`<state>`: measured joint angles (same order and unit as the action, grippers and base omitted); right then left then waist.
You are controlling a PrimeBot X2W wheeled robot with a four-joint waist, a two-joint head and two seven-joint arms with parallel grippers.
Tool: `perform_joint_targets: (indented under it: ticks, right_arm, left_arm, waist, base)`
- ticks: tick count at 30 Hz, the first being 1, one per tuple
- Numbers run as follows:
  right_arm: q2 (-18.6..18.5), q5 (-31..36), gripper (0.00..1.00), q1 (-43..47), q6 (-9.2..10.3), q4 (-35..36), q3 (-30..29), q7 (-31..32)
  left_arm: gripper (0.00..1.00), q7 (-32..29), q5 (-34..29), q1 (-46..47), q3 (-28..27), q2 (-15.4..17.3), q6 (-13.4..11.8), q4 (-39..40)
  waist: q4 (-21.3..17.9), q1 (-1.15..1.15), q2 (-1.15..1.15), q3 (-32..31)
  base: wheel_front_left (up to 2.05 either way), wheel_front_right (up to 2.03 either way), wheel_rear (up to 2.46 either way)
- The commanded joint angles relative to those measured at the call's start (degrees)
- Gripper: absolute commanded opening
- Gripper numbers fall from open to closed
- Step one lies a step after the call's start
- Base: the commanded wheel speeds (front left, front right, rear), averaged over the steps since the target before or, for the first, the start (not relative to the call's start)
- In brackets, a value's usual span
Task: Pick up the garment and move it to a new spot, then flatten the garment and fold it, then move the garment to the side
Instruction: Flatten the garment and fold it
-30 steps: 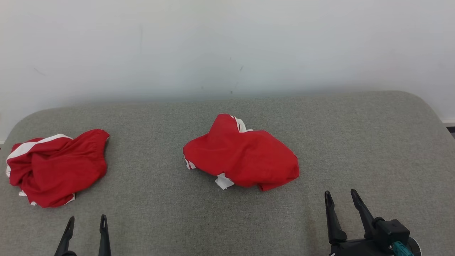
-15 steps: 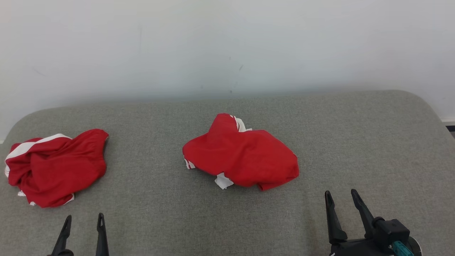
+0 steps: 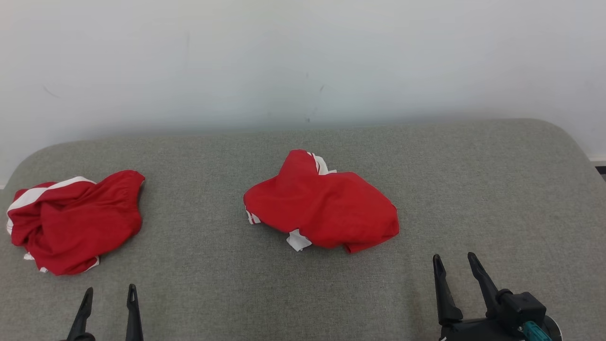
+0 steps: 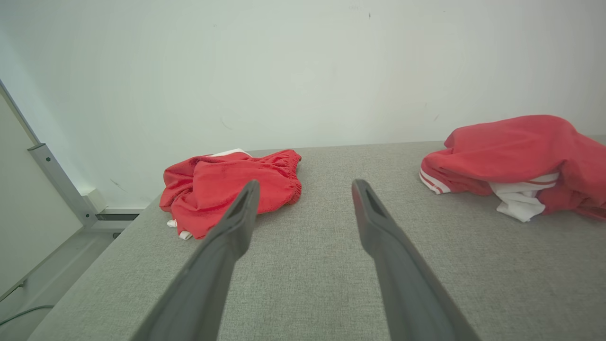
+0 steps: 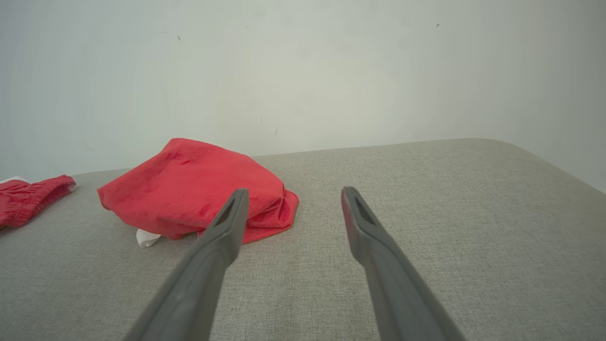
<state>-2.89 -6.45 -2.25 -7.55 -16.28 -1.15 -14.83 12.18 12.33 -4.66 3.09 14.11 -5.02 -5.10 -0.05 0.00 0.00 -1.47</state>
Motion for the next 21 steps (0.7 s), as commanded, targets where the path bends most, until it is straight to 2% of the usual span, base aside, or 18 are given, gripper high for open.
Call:
perform_joint_targets:
  ticks: [1, 12, 16, 21]
  right_arm:
    - [0.0, -0.1, 1.0, 0.5, 0.12, -0.1, 0.2, 0.0]
    - [0.0, -0.4, 1.0, 0.2, 0.12, -0.2, 0.3, -0.1]
    - [0.0, -0.6, 1.0, -0.6, 0.13, -0.3, 0.9, -0.1]
    - [0.0, -1.1, 1.0, -1.9, 0.13, -0.6, 2.0, -0.2]
  left_arm:
    - [1.0, 0.3, 0.3, -0.4, -0.1, 0.3, 0.0, -0.1]
    - [1.0, 0.9, 1.6, 0.7, 0.0, -0.8, -0.3, -0.9]
    - [1.0, 1.0, 1.9, 3.1, 1.3, -0.9, 1.2, -2.8]
    - [1.0, 1.7, 2.9, 9.0, 3.6, -1.8, 4.6, -9.1]
  waist:
    - [0.0, 0.0, 0.0, 0.0]
    - [-0.5, 0.0, 0.0, 0.7]
    - [-1.2, 0.0, 0.0, 1.6]
    - [-3.5, 0.0, 0.0, 3.8]
  base:
    - [0.0, 0.0, 0.0]
    - [0.0, 0.0, 0.0]
    - [0.0, 0.0, 0.0]
    - [0.0, 0.0, 0.0]
